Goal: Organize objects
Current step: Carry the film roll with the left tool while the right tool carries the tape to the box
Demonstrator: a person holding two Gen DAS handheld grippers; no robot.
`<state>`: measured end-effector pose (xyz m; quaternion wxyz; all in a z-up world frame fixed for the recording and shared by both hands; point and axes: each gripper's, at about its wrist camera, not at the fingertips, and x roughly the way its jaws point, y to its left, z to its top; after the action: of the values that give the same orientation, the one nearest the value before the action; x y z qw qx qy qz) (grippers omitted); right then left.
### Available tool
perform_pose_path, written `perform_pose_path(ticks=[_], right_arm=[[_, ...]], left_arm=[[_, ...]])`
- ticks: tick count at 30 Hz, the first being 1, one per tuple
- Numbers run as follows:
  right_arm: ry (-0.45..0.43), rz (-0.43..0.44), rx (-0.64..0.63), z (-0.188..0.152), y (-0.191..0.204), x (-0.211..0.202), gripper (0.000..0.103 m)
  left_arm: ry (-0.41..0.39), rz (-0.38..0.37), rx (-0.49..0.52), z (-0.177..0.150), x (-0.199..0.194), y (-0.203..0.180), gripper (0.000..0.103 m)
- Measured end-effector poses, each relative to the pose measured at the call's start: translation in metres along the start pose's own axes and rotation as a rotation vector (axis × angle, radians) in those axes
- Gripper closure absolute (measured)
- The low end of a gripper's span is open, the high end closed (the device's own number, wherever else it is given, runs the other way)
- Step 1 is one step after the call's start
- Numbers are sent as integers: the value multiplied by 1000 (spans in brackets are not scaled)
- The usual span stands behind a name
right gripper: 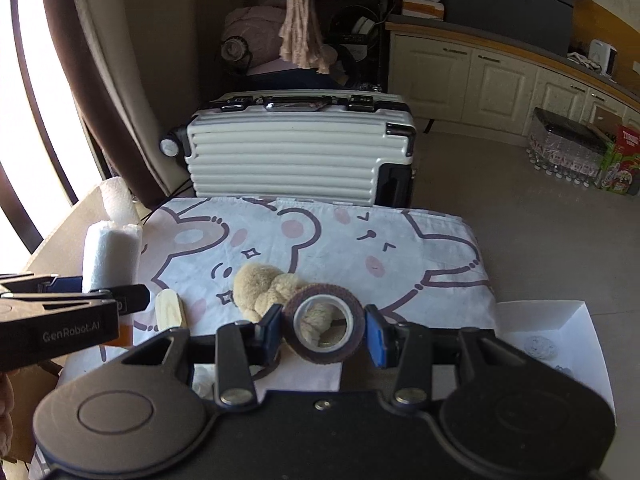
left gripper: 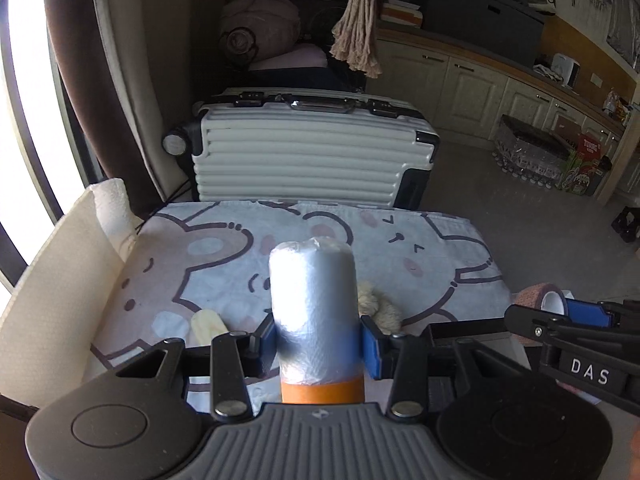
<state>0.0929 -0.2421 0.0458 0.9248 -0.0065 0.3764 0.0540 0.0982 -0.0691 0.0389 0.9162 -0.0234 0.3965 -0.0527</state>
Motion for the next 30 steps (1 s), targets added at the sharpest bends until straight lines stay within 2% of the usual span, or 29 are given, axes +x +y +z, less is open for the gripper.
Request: perform_pose_path(ticks=[7,15,25,30], right_arm=[[16,-48,80,-17,-42,10,59],[15,-155,133,-39,-81,18,59],[33,-199,171,-53,-110,21,59],[42,-183,204,-60,-123,23,59]], left_arm=[[45,-47,40,-15,30,-37,60],[73,-106,104,-28,51,-79,60],[98,-178,132,-36,69,-114,60],[124,-187,130,-40,80,-123,60]])
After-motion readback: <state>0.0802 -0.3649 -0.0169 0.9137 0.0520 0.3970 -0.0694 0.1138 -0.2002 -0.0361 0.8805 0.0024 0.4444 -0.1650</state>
